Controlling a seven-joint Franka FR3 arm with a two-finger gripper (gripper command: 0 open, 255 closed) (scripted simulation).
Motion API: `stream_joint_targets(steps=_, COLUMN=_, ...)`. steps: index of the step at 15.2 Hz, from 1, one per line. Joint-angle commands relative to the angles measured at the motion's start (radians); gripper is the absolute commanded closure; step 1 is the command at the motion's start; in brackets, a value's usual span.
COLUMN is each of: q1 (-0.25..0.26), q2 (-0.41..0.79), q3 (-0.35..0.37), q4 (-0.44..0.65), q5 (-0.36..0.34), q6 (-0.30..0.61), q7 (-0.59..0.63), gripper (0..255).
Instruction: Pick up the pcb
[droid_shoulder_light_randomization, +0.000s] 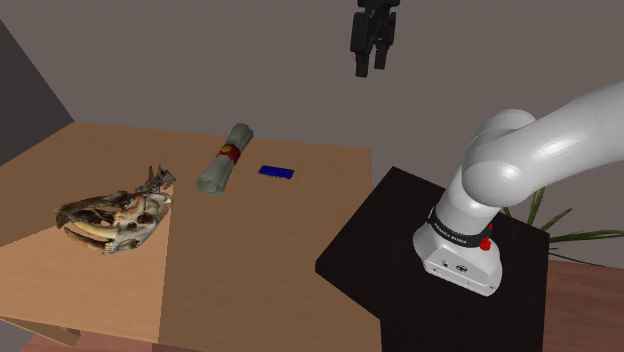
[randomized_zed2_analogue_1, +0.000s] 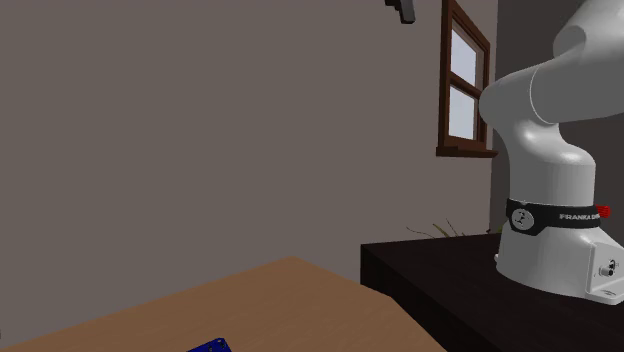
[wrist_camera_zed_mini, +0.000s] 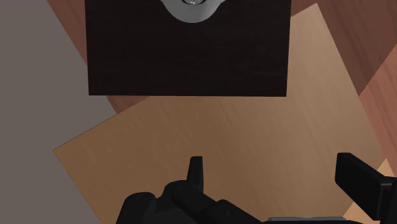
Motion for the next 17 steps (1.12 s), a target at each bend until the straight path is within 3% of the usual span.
stream_joint_targets(steps=1, q1=0.0, q2=0.0, q3=0.0, q4=0.0, q5=0.0, q6=0.0, q7=0.0, gripper=0)
stream_joint_targets(steps=9, q1=0.01, q2=0.153, q3=-0.006, q4=-0.124, q5=-0.03, q6=0.294, q7=-0.092, gripper=0)
stream_joint_targets(steps=17, q1=0.019, q2=0.395, q3=-0.012, q4=-0.153, q5=-0.051, q6=0.585, q7=-0.172, gripper=0)
